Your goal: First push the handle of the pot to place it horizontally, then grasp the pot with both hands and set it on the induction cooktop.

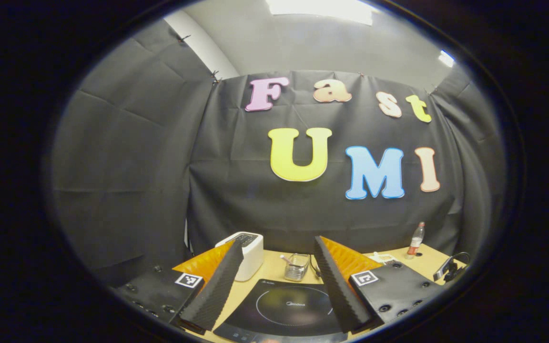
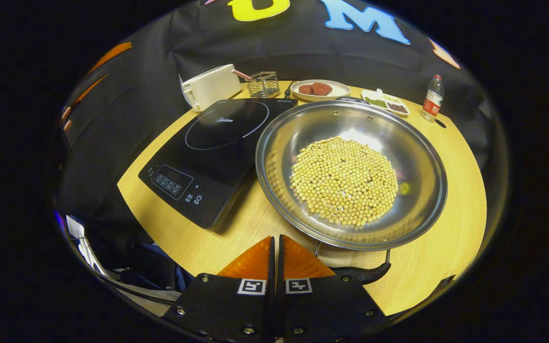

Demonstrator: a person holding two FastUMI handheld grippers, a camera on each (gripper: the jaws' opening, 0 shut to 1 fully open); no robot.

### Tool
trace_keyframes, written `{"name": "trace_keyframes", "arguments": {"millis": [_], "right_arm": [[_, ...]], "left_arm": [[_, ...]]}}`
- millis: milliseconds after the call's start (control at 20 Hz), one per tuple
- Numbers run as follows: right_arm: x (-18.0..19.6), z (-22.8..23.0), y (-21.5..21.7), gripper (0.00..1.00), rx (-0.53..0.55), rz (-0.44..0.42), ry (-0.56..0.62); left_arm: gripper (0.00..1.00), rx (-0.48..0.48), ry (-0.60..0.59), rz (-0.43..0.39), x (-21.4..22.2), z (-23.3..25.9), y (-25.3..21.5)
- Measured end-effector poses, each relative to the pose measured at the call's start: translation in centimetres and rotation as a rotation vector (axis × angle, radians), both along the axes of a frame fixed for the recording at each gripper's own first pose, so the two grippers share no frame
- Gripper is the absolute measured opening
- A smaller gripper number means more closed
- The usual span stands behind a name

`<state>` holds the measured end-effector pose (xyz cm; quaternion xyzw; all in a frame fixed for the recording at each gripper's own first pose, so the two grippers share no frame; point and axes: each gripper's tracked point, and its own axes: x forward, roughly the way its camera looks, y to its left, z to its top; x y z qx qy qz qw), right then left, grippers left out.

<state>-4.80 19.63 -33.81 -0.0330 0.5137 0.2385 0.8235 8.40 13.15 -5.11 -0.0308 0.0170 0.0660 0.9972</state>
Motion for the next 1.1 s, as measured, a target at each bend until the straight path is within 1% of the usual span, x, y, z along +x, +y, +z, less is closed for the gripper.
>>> {"name": "trace_keyframes", "arguments": {"millis": [50,150,200,250,300,450,650,800,1100], "right_arm": [[0.0,-0.1,-0.4,0.01,0.000,-0.010,0.003],[0.1,-0.1,-1.4,0.01,-0.003,-0.025,0.007],[0.2,-0.1,-1.8,0.01,-0.006,-0.029,0.009],[0.2,-0.2,-2.3,0.01,-0.011,-0.031,0.010],[0.3,-0.2,-2.7,0.01,-0.012,-0.031,0.009],[0.5,-0.4,-4.0,0.01,-0.020,-0.031,0.012],[1.1,-0.8,-5.7,0.01,-0.053,-0.003,0.000],[1.4,-0.8,-6.7,0.01,-0.045,0.004,0.009],[2.5,-1.2,-9.5,0.01,-0.087,0.034,-0.006]], "left_arm": [[1.00,-0.002,0.000,-0.010,0.2,0.0,-0.5],[1.00,0.000,-0.001,-0.026,0.5,0.0,-1.6],[0.97,0.003,-0.002,-0.030,0.8,0.3,-2.1],[1.00,0.004,-0.002,-0.033,1.0,0.3,-2.6],[0.97,0.002,-0.003,-0.038,1.0,0.2,-3.4],[0.97,-0.001,0.012,-0.044,1.5,-0.3,-5.0],[0.97,0.001,0.020,-0.049,1.7,-0.4,-7.0],[0.97,0.010,0.021,-0.051,2.1,-0.2,-8.4],[0.97,0.017,0.033,-0.039,2.6,-0.3,-10.8]]}}
